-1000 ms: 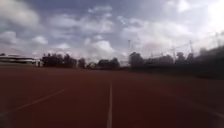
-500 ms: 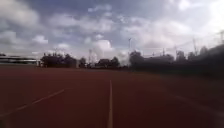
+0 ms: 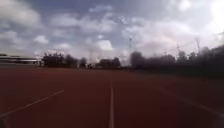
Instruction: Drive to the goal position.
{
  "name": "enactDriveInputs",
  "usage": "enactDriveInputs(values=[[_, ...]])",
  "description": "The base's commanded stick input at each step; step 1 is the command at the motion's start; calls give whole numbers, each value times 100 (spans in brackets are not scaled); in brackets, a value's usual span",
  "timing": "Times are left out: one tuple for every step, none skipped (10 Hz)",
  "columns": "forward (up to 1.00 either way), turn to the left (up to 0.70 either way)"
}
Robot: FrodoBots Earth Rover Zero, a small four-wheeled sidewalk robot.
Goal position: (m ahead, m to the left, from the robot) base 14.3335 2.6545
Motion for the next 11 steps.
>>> enactDriveInputs(values=[[70, 0], [70, 0], [70, 0], [70, 0], [70, 0], [70, 0], [70, 0], [70, 0], [70, 0], [70, 0], [70, 0]])
